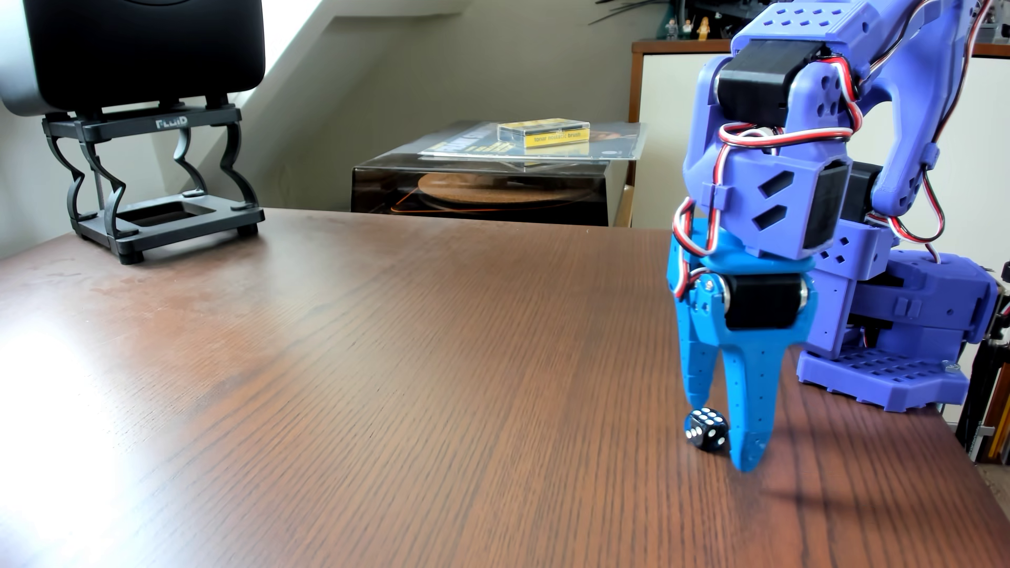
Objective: Grab the blue dice
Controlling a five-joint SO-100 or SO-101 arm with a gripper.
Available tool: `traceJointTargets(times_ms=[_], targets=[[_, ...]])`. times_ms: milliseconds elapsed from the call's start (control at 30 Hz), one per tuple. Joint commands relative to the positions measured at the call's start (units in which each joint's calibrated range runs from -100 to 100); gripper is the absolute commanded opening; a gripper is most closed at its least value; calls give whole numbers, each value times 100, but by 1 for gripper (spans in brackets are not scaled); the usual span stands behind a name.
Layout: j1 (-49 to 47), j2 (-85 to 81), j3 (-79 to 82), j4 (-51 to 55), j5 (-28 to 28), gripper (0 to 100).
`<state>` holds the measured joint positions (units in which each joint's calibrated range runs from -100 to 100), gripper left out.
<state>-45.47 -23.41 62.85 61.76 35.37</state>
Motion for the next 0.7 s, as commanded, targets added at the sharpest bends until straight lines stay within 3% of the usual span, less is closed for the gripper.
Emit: traceJointTargets(times_ms=[0, 267, 467, 667], targets=[[-3, -7, 125, -203, 17, 26], [-19, -7, 170, -203, 17, 24], [30, -7, 170, -237, 17, 0], [46, -15, 179, -271, 1, 2]])
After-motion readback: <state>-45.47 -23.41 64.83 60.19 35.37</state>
